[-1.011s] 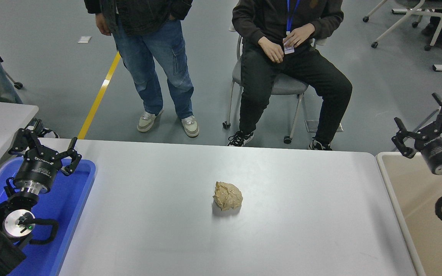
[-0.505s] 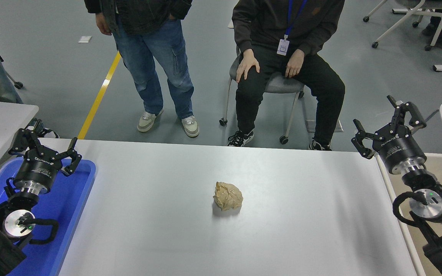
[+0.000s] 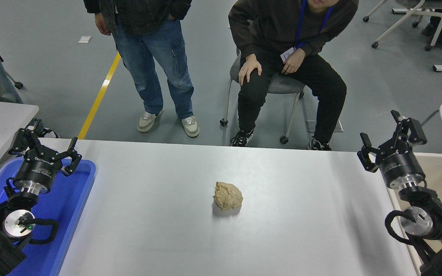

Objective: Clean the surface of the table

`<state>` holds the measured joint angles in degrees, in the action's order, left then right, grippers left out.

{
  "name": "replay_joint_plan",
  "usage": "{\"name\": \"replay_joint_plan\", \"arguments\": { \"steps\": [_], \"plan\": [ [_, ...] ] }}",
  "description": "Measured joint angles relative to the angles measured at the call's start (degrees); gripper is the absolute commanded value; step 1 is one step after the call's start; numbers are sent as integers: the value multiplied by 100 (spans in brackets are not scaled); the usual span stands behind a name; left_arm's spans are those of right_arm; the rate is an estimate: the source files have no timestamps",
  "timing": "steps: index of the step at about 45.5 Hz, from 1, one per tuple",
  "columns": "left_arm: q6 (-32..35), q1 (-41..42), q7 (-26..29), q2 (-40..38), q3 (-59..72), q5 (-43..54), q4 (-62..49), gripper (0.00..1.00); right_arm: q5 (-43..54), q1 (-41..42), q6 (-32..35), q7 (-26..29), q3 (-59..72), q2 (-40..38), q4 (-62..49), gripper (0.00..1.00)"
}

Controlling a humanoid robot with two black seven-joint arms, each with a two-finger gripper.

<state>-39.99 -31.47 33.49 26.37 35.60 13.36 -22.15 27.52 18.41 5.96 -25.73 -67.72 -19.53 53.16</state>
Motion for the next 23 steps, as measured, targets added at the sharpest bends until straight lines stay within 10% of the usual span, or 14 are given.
{"name": "replay_joint_plan", "arguments": {
  "steps": [23],
  "plan": [
    [0,0,0,0,0,0,0,100,162,15,-15,-120,422,1,-83,99]
  ]
}}
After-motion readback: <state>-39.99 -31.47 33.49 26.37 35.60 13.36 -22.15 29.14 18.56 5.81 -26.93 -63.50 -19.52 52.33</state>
